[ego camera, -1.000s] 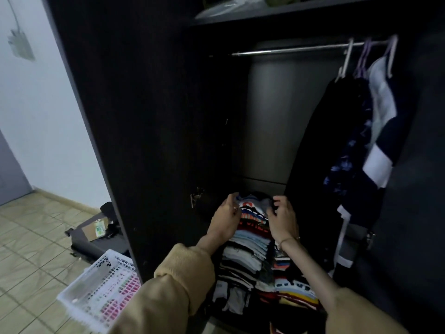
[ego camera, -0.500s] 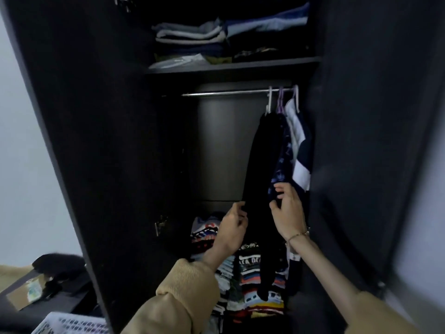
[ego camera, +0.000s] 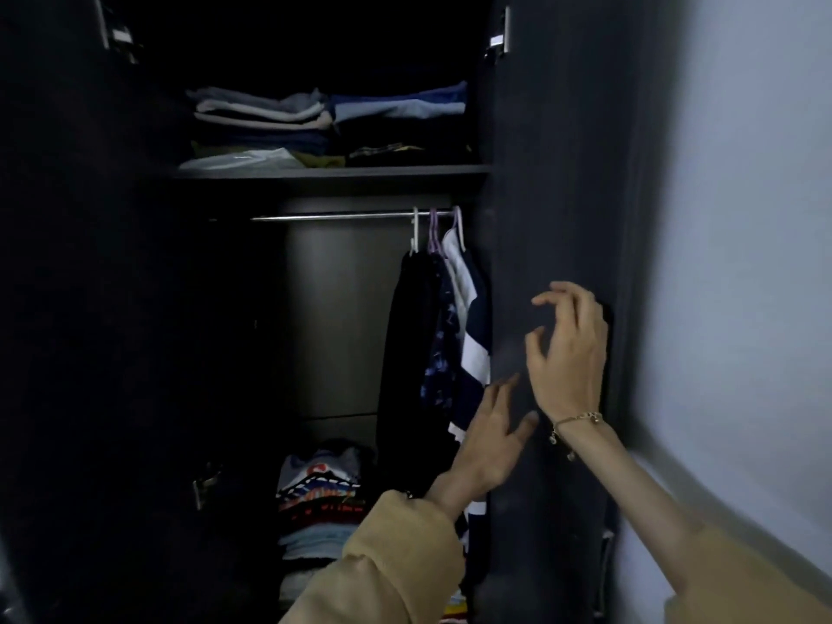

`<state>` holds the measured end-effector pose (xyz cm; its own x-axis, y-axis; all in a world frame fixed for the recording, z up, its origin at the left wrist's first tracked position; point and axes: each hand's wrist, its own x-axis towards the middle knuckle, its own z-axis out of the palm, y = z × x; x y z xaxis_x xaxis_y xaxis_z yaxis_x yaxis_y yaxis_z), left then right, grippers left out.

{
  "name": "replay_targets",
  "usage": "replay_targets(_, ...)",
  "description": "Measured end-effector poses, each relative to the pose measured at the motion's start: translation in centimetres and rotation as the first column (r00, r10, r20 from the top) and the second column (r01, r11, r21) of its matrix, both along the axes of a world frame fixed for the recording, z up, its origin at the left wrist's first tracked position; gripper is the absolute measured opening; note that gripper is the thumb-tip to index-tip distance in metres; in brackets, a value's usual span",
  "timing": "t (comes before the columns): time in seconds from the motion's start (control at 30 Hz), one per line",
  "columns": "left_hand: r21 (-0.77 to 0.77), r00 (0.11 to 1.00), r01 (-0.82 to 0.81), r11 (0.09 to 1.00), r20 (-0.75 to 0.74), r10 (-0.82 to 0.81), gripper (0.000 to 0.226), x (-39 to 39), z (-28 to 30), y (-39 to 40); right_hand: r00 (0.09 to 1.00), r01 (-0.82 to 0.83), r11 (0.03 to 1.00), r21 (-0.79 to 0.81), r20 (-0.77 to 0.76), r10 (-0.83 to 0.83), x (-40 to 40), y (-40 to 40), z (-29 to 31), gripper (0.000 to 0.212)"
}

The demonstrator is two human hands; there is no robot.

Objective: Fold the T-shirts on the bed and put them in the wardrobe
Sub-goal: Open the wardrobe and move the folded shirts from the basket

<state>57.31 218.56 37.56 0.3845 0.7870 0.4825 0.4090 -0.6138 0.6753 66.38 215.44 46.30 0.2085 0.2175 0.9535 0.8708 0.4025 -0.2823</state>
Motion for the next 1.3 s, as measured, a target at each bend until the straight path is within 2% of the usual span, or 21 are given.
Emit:
replay_targets(0.17,-0.033,0.998,0.057,0.998,-0.012,-0.057,0.082,3.4,0.3,0.0,0.998,0.051,0.998,0.037,-0.042,-0.049,2.1,-0.6,0.3,0.047)
replay_targets(0.3,-0.004,0.99,0.122,0.993,-0.075,-0.122,0.088,5.0,-0.2,-0.5,0.994,0.075,0.994,0.083,-0.081,-0.068,3.0,-1.0,0.8,0.05)
replay_targets(0.43,0.059,0.992,0.088,0.994,-0.092,-0.082,0.104,6.1,-0.5,-0.9,0.963,-0.096,0.995,0.002,-0.254,0.093,4.0,-1.1,1.3,0.058)
replay_targets(0.53,0.115,0.995,0.061,0.991,-0.085,-0.051,0.106,6.1,-0.7,-0.6,0.934,-0.175,0.985,-0.009,-0.318,0.163,4.0,-1.1,1.3,0.057)
replay_targets(0.77,0.155,0.996,0.055,0.986,-0.075,-0.044,0.105,3.9,-1.0,-0.9,0.943,-0.05,0.994,0.093,-0.324,0.078,1.2,-1.1,1.9,0.047)
replay_targets(0.87,0.14,0.999,0.049,0.989,0.014,-0.051,0.099,1.7,-1.1,-1.2,0.959,-0.047,0.992,0.117,-0.274,0.078,-1.1,-1.4,1.8,0.047)
replay_targets(0.97,0.15,0.994,0.024,0.988,0.103,-0.04,0.078,-1.0,-1.0,-1.8,0.977,-0.065,0.993,0.103,-0.195,0.085,-3.9,-1.4,1.7,0.049)
replay_targets(1.13,0.225,0.987,-0.101,0.969,0.144,0.07,0.046,-6.1,-1.7,-1.3,0.998,-0.065,0.997,0.044,-0.024,0.066,-8.5,0.3,1.3,0.054)
replay_targets(1.2,0.215,0.979,-0.151,0.965,0.169,0.116,0.03,-7.7,-1.9,-0.9,0.999,-0.047,0.999,0.023,0.025,0.046,-9.9,1.5,1.1,0.055)
replay_targets(1.3,0.18,0.967,-0.2,0.963,0.197,0.163,0.019,-10.0,-2.0,-0.2,0.997,0.002,1.0,0.022,0.079,-0.003,-12.0,3.2,0.9,0.058)
